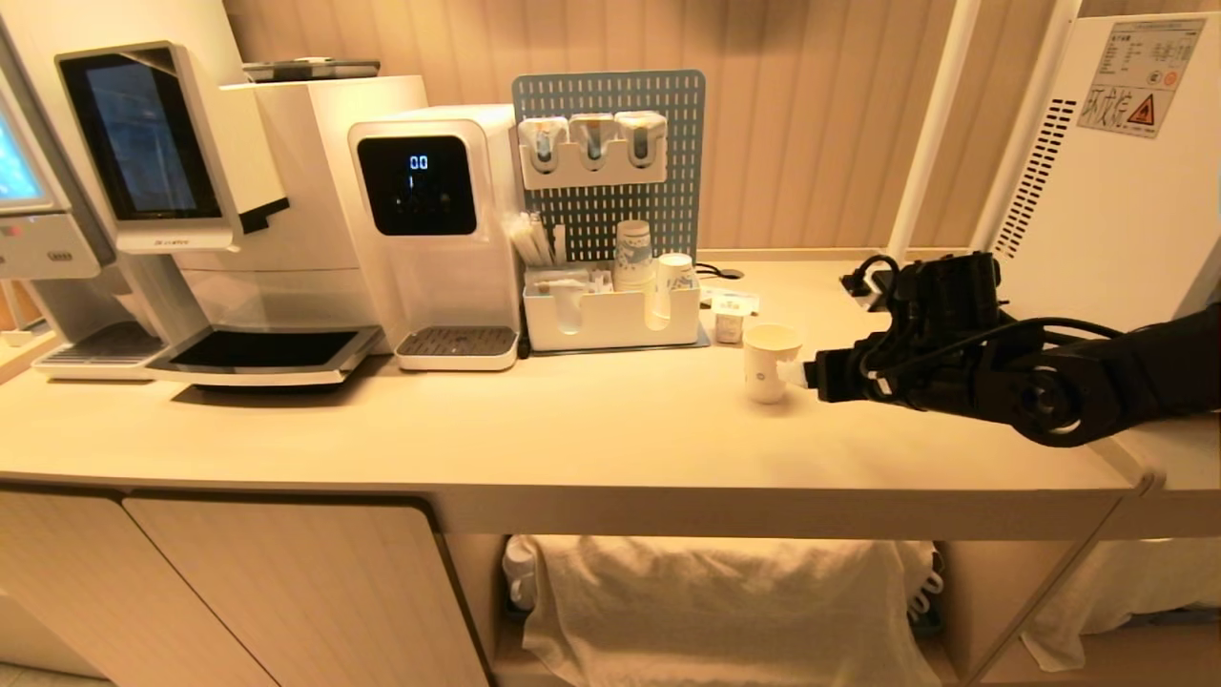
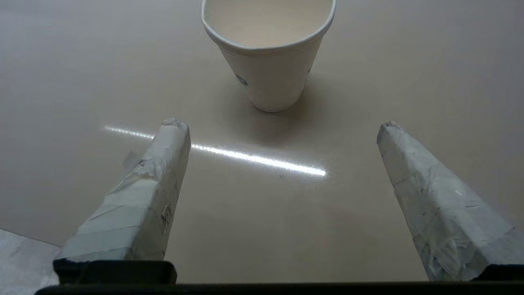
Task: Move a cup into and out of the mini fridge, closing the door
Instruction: Put the paper cup in the freezer
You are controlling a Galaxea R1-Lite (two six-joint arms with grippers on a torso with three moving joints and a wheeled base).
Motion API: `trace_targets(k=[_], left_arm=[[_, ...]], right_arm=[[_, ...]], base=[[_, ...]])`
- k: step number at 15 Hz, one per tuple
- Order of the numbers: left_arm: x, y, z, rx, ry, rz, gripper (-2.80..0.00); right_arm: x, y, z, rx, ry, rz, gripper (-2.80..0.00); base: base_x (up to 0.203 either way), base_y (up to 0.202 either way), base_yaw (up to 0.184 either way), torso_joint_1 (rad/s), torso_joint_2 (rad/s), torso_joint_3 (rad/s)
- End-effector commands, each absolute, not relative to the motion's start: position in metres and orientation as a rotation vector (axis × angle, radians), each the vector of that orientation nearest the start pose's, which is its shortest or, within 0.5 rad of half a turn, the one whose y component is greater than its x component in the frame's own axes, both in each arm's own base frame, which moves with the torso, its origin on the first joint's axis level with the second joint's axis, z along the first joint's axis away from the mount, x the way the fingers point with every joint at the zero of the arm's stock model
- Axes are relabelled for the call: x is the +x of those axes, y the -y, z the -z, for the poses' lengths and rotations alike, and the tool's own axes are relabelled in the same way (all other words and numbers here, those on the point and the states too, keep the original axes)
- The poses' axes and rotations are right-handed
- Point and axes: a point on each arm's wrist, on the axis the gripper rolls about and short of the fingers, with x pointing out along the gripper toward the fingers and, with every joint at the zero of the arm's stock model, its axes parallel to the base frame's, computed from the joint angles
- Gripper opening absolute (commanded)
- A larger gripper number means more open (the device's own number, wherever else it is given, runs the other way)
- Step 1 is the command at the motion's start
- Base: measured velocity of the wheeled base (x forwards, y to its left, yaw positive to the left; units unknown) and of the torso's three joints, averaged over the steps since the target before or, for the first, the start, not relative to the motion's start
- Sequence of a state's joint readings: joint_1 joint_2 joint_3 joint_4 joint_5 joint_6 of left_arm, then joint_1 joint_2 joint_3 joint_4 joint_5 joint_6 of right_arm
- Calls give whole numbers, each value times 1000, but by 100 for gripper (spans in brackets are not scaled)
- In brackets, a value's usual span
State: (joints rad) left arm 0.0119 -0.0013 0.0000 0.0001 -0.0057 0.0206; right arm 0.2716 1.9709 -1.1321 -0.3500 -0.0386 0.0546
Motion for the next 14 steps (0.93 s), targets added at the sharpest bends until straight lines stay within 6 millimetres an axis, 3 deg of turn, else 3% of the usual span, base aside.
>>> trace_targets(k=[1, 7, 14], left_arm=[[-23, 0, -75, 21, 0, -6, -280], [-23, 0, -75, 20, 0, -6, -280], [-23, 0, -75, 21, 0, -6, -280]], right_arm=[[357, -107, -144, -36, -511, -200, 0], [322, -109, -136, -70, -615, -220, 0], [371, -123, -110, -63, -567, -148, 0]], base=[[0, 0, 0, 0, 0, 0], [0, 0, 0, 0, 0, 0], [0, 0, 0, 0, 0, 0]])
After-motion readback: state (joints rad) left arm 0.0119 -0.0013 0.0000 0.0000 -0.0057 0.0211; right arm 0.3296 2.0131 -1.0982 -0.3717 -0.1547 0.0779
